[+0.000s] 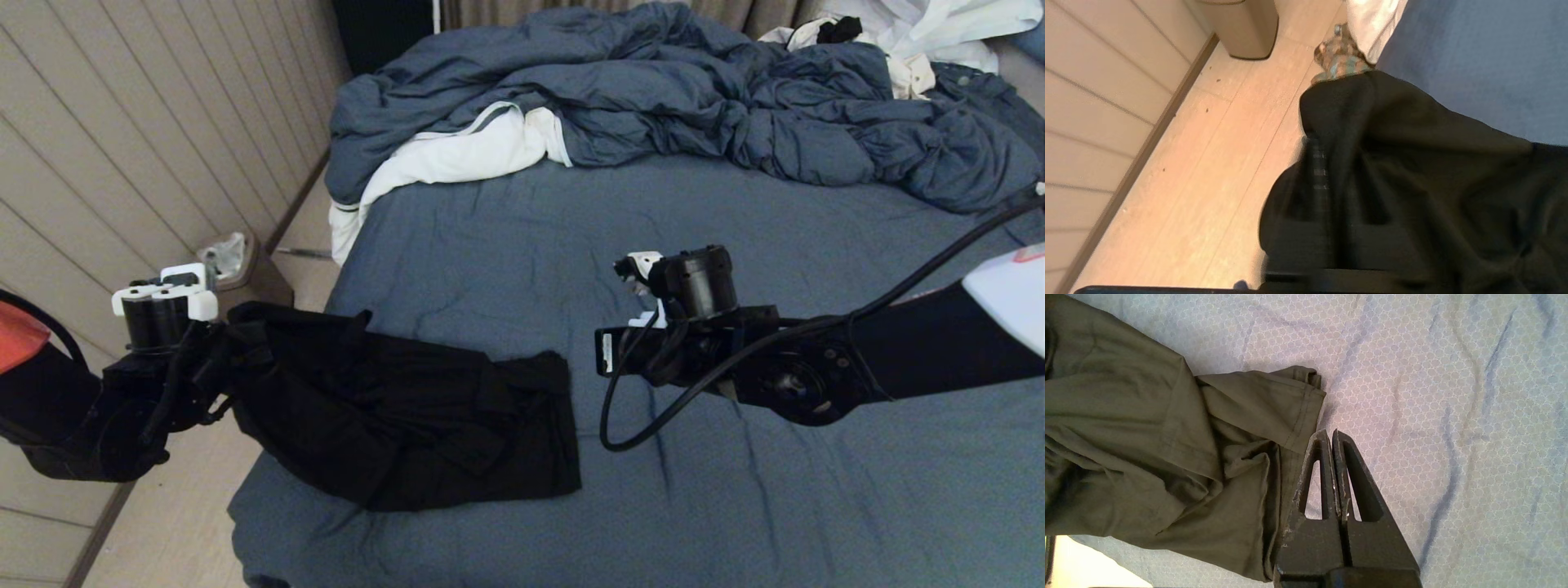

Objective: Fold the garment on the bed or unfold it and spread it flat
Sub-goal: Unford the black T-shirt

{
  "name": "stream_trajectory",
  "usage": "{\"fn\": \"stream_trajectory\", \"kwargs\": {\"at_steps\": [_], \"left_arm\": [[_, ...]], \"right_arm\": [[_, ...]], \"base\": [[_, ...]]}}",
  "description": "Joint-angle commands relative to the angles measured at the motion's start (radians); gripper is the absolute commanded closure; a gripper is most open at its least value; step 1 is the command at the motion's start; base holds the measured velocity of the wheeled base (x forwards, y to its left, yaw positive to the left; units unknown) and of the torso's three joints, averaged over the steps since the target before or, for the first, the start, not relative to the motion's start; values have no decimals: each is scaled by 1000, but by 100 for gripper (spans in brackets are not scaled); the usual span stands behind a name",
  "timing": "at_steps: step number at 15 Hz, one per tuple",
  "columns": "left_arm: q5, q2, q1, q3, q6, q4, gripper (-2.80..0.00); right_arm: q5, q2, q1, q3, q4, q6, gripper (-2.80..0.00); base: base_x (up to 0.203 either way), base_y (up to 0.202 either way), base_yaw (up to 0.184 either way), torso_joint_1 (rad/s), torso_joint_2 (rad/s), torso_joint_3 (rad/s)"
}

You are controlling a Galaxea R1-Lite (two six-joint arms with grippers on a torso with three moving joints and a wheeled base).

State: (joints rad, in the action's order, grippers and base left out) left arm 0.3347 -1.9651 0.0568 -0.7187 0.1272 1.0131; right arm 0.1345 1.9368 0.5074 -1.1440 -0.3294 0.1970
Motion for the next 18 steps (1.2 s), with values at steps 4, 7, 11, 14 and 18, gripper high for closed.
{"fn": "stream_trajectory", "kwargs": {"at_steps": [4,7,11,14,18], "left_arm": [[3,-5,-35,-28,13,10,-280],[5,20,-78,-64,34,1,-280],[7,102,-124,-120,138,-153,-280],[-36,226,-29,-133,244,-386,-280],[-118,369,110,-187,372,-690,-61]], "right_arm": [[1,-2,1,1,-2,0,0],[1,-2,0,1,-2,1,0],[-4,-9,-3,-8,5,4,0],[-15,-28,-36,-27,58,14,0],[-15,-45,-43,-1,101,47,0]], "base": [[0,0,0,0,0,0],[0,0,0,0,0,0],[0,0,0,0,0,0],[0,0,0,0,0,0],[0,0,0,0,0,0]]}}
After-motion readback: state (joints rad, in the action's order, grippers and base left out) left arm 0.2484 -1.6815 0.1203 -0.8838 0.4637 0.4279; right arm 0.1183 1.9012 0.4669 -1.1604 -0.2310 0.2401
